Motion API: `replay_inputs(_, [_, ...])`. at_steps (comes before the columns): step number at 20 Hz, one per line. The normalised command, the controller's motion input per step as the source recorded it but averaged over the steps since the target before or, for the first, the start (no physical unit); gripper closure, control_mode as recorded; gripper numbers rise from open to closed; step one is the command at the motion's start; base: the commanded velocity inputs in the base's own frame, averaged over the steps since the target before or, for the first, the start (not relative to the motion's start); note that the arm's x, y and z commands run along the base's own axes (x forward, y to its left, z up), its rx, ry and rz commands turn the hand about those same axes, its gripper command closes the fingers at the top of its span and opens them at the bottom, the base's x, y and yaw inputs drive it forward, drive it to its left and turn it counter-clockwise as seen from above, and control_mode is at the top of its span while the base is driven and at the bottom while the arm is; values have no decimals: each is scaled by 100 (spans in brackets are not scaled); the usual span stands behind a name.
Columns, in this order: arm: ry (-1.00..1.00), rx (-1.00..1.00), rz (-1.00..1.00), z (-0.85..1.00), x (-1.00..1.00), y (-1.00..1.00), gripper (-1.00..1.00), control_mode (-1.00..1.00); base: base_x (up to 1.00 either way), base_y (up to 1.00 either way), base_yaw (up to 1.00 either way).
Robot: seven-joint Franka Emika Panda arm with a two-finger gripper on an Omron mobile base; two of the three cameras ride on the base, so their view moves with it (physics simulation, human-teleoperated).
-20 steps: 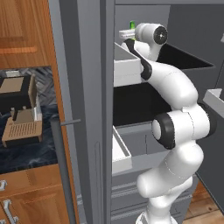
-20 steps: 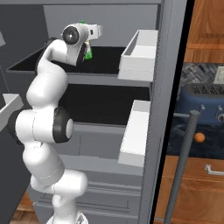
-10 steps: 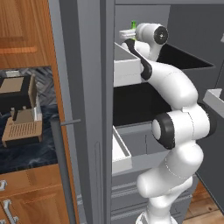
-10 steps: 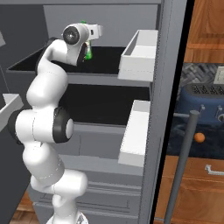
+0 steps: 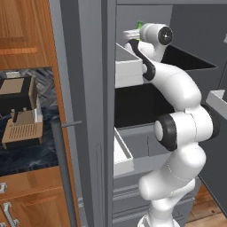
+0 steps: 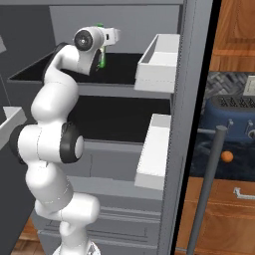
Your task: Place the beers on the top shelf of the fridge to keep them out of children's reach, and place the tangerine on lower shelves for easy access.
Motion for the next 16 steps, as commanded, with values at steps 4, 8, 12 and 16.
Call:
replay_inputs(4, [0, 0, -4, 0, -6, -4, -100, -100, 0, 0, 0])
replay_inputs(8, [0, -1, -4, 0, -14, 0, -100, -100, 0, 0, 0])
replay_inputs(12, [-1, -3, -1, 0, -9, 4, -100, -100, 0, 0, 0])
replay_inputs(16, [0, -2, 0, 0, 0, 5, -100, -100, 0, 0, 0])
